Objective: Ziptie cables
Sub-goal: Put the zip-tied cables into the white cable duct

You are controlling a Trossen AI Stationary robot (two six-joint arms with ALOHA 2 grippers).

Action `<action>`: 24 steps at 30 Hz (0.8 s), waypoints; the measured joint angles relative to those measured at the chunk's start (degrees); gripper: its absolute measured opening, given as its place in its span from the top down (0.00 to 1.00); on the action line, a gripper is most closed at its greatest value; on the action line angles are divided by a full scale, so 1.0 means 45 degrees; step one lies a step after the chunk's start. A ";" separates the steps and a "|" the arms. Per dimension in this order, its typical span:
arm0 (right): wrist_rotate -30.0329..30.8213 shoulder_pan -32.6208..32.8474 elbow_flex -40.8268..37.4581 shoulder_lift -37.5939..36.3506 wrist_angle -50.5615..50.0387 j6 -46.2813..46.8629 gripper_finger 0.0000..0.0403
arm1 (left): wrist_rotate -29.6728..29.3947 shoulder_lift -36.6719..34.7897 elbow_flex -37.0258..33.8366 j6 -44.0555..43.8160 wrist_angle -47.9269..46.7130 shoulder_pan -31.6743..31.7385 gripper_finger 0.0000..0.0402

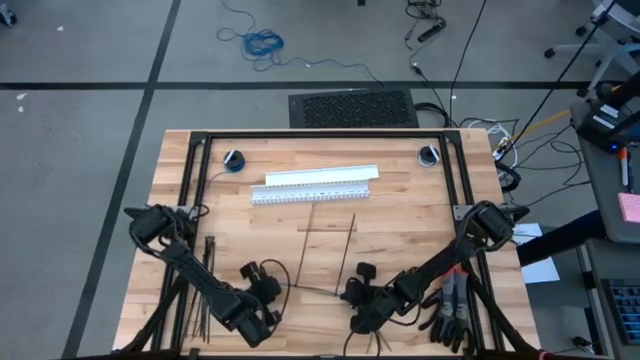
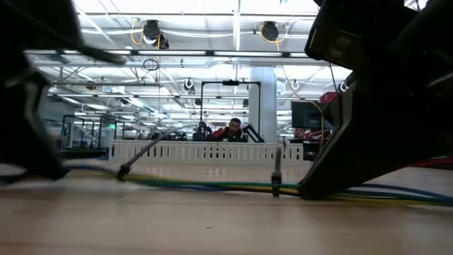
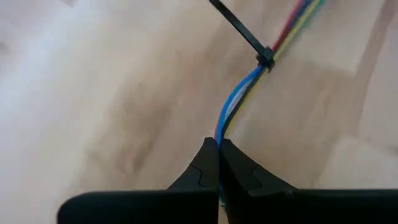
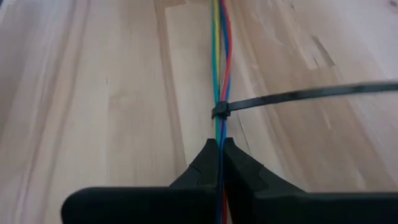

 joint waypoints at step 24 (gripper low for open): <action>0.1596 -0.5618 0.4305 -0.3686 -1.2154 -0.7772 1.00 | -0.4728 -0.1503 0.3330 0.2958 -0.8632 0.3751 1.00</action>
